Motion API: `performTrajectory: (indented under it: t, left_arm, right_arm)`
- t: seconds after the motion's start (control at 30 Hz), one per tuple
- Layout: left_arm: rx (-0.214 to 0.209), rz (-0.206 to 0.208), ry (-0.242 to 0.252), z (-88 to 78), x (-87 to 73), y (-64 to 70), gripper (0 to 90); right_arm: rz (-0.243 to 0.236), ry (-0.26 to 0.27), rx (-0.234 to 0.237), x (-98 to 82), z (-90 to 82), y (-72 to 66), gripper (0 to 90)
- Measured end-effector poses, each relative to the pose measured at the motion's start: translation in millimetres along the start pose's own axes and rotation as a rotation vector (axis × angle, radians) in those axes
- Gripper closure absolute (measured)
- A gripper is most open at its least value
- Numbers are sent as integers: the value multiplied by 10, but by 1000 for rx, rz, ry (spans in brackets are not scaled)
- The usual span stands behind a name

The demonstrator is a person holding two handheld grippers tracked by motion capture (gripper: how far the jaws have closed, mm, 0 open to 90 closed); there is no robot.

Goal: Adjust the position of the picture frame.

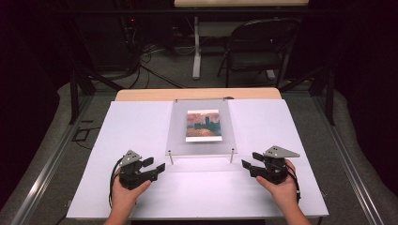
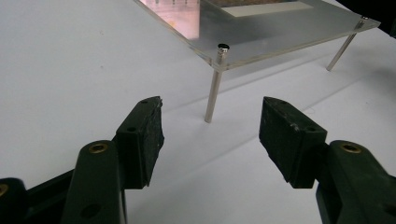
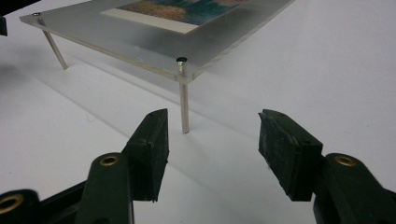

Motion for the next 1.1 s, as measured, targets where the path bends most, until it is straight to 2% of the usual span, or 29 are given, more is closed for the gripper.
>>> performTrajectory:
  t: [0.37, 0.53, 0.63, 0.77, 0.83, 0.9, 0.97, 1.03, 1.1]
  left_arm:
    - [40, -16, 15, -48, 18, -114, 382]
    - [55, -30, 28, -58, 76, -180, 368]
    - [52, -53, 41, -56, 164, -229, 346]
    - [65, -31, 34, -34, 289, -259, 340]
    - [79, -16, 36, -17, 351, -281, 342]
    - [91, -13, 31, 13, 414, -312, 342]
    - [70, -20, 31, 42, 482, -340, 361]
    - [69, -20, 30, 73, 553, -354, 364]
    - [64, -25, 32, 98, 623, -362, 363]
  right_arm:
    - [31, 7, -21, -5, -8, 112, 422]
    - [28, 5, -52, 22, -15, 171, 403]
    - [48, -8, -64, 77, -4, 215, 390]
    - [65, -26, -69, 187, 23, 283, 386]
    - [38, -36, -85, 245, 51, 312, 387]
    - [31, -47, -94, 302, 86, 342, 387]
    - [41, -55, -90, 362, 123, 373, 387]
    - [41, -46, -88, 419, 174, 396, 392]
    - [24, -46, -96, 473, 227, 413, 392]
Point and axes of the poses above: each handheld gripper's, and its own axes: z roughly forward along the jaws, x roughly out of its top, y roughly to its right, the point moved 1 cm from there along z, roughly forward along the jaws, and after that the axes turned 5 degrees about -x, right-handed, at the moved point
